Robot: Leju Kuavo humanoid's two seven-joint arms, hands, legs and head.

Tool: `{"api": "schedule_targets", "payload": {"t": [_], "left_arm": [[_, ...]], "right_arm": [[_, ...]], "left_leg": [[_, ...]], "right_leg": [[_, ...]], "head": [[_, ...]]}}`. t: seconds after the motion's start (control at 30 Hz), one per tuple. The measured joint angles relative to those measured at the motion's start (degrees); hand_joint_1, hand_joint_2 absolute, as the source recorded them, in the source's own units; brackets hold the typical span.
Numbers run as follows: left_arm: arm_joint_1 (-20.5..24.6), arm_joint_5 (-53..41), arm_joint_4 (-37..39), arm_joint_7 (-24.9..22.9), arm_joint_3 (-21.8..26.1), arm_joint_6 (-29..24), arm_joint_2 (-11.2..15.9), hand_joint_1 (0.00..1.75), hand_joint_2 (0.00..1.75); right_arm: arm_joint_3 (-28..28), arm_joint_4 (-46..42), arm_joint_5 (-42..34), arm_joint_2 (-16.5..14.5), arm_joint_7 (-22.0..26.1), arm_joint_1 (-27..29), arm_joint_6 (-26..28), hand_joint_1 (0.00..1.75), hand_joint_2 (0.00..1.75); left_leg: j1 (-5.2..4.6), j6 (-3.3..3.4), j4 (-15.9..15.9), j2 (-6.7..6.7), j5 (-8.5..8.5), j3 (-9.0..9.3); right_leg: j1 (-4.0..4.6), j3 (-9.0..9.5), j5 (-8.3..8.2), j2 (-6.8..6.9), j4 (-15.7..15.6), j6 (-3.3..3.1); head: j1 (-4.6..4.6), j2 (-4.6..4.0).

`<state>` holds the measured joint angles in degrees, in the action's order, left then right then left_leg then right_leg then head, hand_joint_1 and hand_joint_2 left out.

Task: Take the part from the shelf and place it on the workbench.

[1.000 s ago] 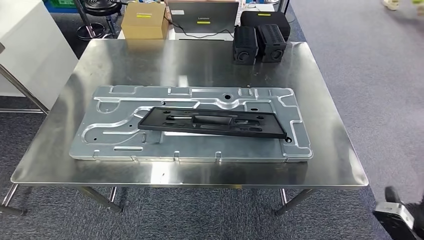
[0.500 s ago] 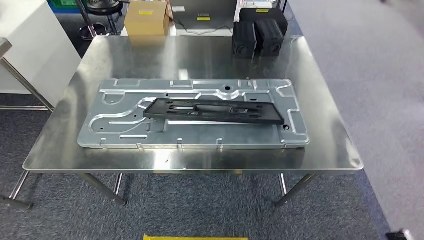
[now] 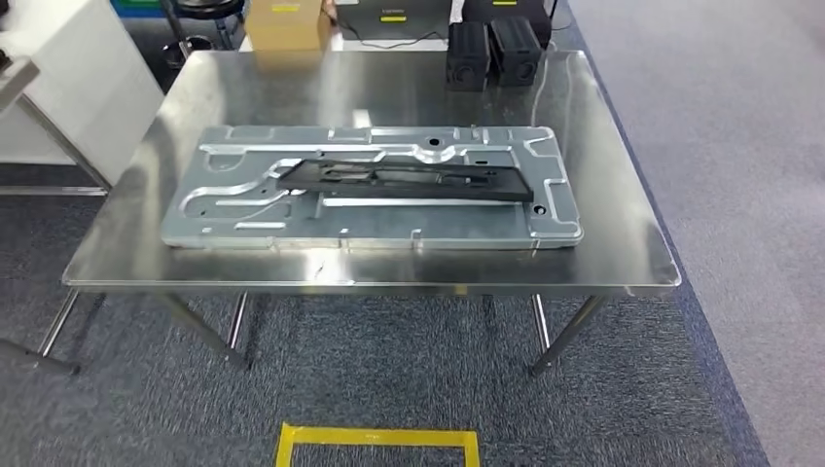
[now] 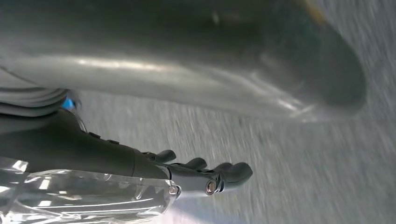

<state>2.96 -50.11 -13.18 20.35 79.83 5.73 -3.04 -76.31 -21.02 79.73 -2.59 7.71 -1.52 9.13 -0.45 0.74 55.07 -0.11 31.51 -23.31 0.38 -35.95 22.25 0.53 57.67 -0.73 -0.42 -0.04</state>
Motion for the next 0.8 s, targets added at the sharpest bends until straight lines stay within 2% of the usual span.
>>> {"api": "schedule_targets", "payload": {"t": [0.07,0.1,0.13,0.17,0.2,0.23,0.27,0.3,0.33,0.37,0.4,0.43,0.47,0.5,0.57,0.6,0.63,0.67,0.73,0.77,0.8], "left_arm": [[0.1,-0.6,0.0,-0.3,-0.1,0.1,-0.1,0.00,0.00],[0.2,-1.0,0.0,-0.5,-0.2,0.2,-0.1,0.00,0.00],[0.3,-1.3,0.0,-0.7,-0.3,0.3,-0.1,0.00,0.00],[0.3,-1.6,0.0,-0.9,-0.4,0.4,-0.1,0.00,0.00],[0.4,-1.7,0.0,-1.0,-0.5,0.5,-0.1,0.00,0.00],[0.4,-1.8,0.0,-1.1,-0.6,0.6,-0.1,0.00,0.00],[0.4,-1.9,0.0,-1.2,-0.6,0.6,-0.1,0.00,0.00],[0.5,-2.0,0.0,-1.3,-0.7,0.6,-0.1,0.00,0.00],[0.6,-2.1,0.0,-1.5,-0.7,0.7,-0.1,0.00,0.00],[0.6,-2.2,0.0,-1.6,-0.8,0.7,-0.2,0.00,0.00],[0.7,-2.2,0.0,-1.7,-0.9,0.8,-0.2,0.00,0.00],[0.8,-2.3,0.0,-1.8,-0.9,0.9,-0.3,0.00,0.00],[0.8,-2.4,0.0,-1.9,-1.0,0.9,-0.3,0.00,0.00],[0.9,-2.6,0.0,-2.0,-1.0,1.0,-0.5,0.00,0.00],[1.0,-3.0,0.1,-2.2,-1.2,1.0,-0.8,0.00,0.00],[1.0,-3.1,0.1,-2.3,-1.3,1.0,-0.9,0.00,0.00],[1.0,-3.3,0.1,-2.4,-1.5,1.0,-1.1,0.00,0.00],[0.9,-3.5,0.2,-2.4,-1.5,1.0,-1.3,0.00,0.00],[1.0,-3.7,0.3,-2.5,-1.7,1.0,-1.6,0.00,0.00],[1.1,-3.7,0.3,-2.5,-1.8,1.0,-1.7,0.00,0.00],[1.1,-3.8,0.3,-2.5,-1.9,1.0,-1.8,0.00,0.00]], "right_arm": [[-0.7,1.8,0.1,-0.2,-3.5,-0.4,-2.4,0.00,0.00],[-1.0,2.7,0.4,-0.3,-6.0,-0.6,-3.9,0.00,0.00],[-1.2,3.4,1.0,-0.4,-8.7,-0.7,-5.1,0.00,0.00],[-1.3,4.1,1.7,-0.5,-10.8,-0.7,-6.0,0.00,0.00],[-1.3,4.7,2.4,-0.7,-12.5,-0.8,-6.6,0.00,0.00],[-1.3,5.1,2.9,-0.9,-13.3,-0.9,-7.0,0.00,0.00],[-1.2,5.6,3.2,-1.1,-13.8,-1.0,-7.3,0.00,0.00],[-1.2,6.0,3.5,-1.3,-14.2,-1.2,-7.8,0.00,0.00],[-1.1,6.4,3.7,-1.4,-14.5,-1.3,-8.5,0.00,0.00],[-1.1,6.7,3.9,-1.5,-14.8,-1.4,-9.5,0.00,0.00],[-1.0,7.1,3.9,-1.6,-15.0,-1.6,-10.7,0.00,0.00],[-1.0,7.3,3.8,-1.7,-15.0,-1.8,-11.9,0.00,0.00],[-1.0,7.6,3.6,-1.9,-14.7,-2.0,-13.1,0.00,0.00],[-1.0,7.8,3.3,-2.0,-14.3,-2.2,-14.2,0.00,0.00],[-0.9,8.1,2.5,-2.1,-12.8,-2.3,-16.1,0.00,0.00],[-1.0,8.1,1.6,-2.1,-11.8,-2.3,-16.9,0.00,0.00],[-1.1,8.2,0.6,-2.0,-11.0,-2.2,-17.6,0.00,0.00],[-1.2,8.2,-0.4,-1.9,-10.3,-2.2,-18.2,0.00,0.00],[-1.7,8.2,-1.7,-1.7,-9.5,-2.3,-18.9,0.00,0.00],[-1.8,8.2,-2.0,-1.7,-9.4,-2.2,-19.1,0.00,0.00],[-2.0,8.2,-2.2,-1.6,-9.4,-2.2,-19.4,0.00,0.00]], "left_leg": [[-0.02,0.61,-0.5,0.18,-1.07,-0.54],[0.09,1.01,-0.7,0.31,-1.81,-1.03],[0.22,1.32,-0.9,0.44,-2.66,-1.67],[0.31,1.52,-1.0,0.57,-3.40,-2.40],[0.31,1.61,-1.0,0.59,-4.08,-3.29],[0.30,1.56,-0.9,0.68,-4.75,-4.20],[0.30,1.41,-0.7,0.77,-5.41,-5.16],[0.34,1.22,-0.4,0.86,-6.04,-6.24],[0.42,0.96,0.0,0.91,-6.59,-7.28],[0.53,0.66,0.4,0.93,-7.05,-8.29],[0.60,0.34,1.0,0.92,-7.40,-9.21],[0.64,-0.01,1.6,0.89,-7.68,-9.95],[0.65,-0.42,2.1,0.88,-8.02,-10.53],[0.66,-0.83,2.4,0.87,-8.40,-10.96],[0.95,-1.69,2.7,0.84,-9.12,-11.59],[1.15,-1.97,3.2,0.80,-8.43,-12.05],[1.32,-2.13,4.6,0.75,-6.66,-12.70],[1.43,-2.16,7.0,0.71,-3.89,-13.59],[1.41,-2.01,14.2,0.67,1.86,-15.34],[1.36,-1.89,17.4,0.65,3.14,-15.67],[1.26,-1.71,19.1,0.61,2.98,-15.27]], "right_leg": [[-0.18,-0.17,-0.52,-0.03,0.0,0.69],[-0.27,-0.52,0.56,-0.15,0.7,1.00],[-0.37,-1.06,2.74,-0.28,2.2,1.29],[-0.60,-1.76,5.79,-0.39,4.8,1.54],[-0.79,-2.55,8.96,-0.41,8.3,1.84],[-1.04,-3.15,11.11,-0.42,11.8,2.17],[-1.31,-3.36,11.85,-0.42,14.7,2.49],[-1.63,-2.85,11.21,-0.42,16.2,2.82],[-1.96,-1.41,9.54,-0.41,15.7,3.11],[-2.31,1.04,7.81,-0.41,13.3,3.39],[-2.61,4.28,7.04,-0.45,9.4,3.62],[-2.64,7.40,7.31,-0.56,5.1,3.61],[-2.57,9.64,8.13,-0.64,1.6,3.33],[-2.32,10.80,8.98,-0.73,-0.6,2.90],[-1.94,10.36,8.94,-0.64,-1.5,1.63],[-1.81,9.82,8.39,-0.58,-1.5,1.04],[-1.73,9.17,7.76,-0.52,-1.5,0.46],[-1.61,8.41,7.08,-0.51,-1.5,0.01],[-1.13,6.73,5.75,-0.75,-1.4,-0.49],[-0.87,5.78,5.07,-0.95,-1.3,-0.58],[-0.65,4.78,4.42,-1.22,-1.1,-0.62]], "head": [[-0.25,0.00],[-0.33,0.00],[-0.23,0.00],[-0.18,0.00],[-0.08,0.00],[-0.05,0.00],[-0.06,0.00],[-0.08,0.00],[-0.08,0.00],[-0.09,0.00],[-0.06,0.00],[-0.08,0.00],[-0.08,0.00],[-0.08,0.00],[-0.08,-0.01],[-0.10,-0.01],[-0.13,-0.01],[-0.19,-0.01],[-0.31,-0.01],[-0.35,0.00],[-0.35,-0.01]]}}
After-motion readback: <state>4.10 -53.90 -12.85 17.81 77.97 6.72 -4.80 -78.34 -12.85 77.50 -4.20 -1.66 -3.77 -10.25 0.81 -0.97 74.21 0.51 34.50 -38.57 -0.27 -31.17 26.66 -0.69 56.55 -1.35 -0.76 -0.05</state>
